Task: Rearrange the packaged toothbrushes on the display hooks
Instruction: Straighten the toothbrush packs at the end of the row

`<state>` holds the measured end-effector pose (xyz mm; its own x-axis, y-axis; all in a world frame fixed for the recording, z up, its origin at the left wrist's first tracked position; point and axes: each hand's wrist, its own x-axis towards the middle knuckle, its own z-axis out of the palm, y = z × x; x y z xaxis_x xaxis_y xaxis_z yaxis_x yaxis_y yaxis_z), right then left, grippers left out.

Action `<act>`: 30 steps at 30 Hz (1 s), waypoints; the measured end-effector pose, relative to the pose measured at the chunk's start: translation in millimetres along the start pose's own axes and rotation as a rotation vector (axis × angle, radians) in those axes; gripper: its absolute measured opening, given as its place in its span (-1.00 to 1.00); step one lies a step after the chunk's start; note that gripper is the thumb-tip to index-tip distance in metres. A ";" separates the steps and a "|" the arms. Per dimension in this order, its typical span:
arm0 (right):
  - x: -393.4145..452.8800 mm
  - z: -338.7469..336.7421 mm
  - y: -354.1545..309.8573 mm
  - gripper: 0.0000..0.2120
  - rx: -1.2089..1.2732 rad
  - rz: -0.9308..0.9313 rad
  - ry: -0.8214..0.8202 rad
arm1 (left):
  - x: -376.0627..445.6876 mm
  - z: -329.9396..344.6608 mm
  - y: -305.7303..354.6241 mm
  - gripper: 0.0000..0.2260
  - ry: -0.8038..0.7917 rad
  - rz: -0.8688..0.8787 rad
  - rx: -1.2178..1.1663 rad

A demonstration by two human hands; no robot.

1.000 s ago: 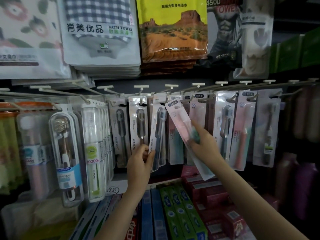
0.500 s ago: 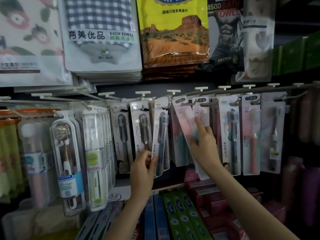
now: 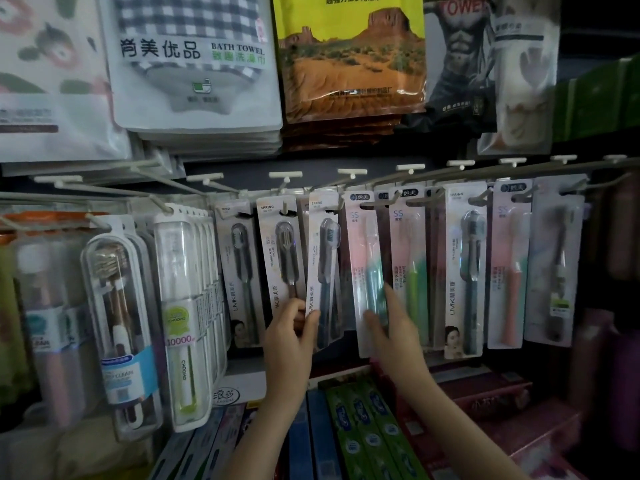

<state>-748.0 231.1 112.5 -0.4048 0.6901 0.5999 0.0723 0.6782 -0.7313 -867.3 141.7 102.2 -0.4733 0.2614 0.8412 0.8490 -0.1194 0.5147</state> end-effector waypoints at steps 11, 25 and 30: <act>1.6 25.3 10.6 -0.46 -0.091 0.031 0.020 | 0.2 6.4 -5.0 -0.90 -0.002 -0.010 0.010; 16.0 -18.9 11.1 -0.24 -0.297 -0.025 0.285 | -3.0 8.7 0.3 -0.88 -0.009 -0.026 -0.051; 13.0 -35.5 0.9 -0.38 -0.084 -0.039 0.229 | -2.0 3.5 -2.0 -0.89 -0.005 -0.018 -0.040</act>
<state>-720.8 249.7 131.1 -0.1924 0.6961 0.6917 0.1406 0.7172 -0.6826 -867.3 144.8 98.9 -0.4875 0.2689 0.8307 0.8300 -0.1524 0.5365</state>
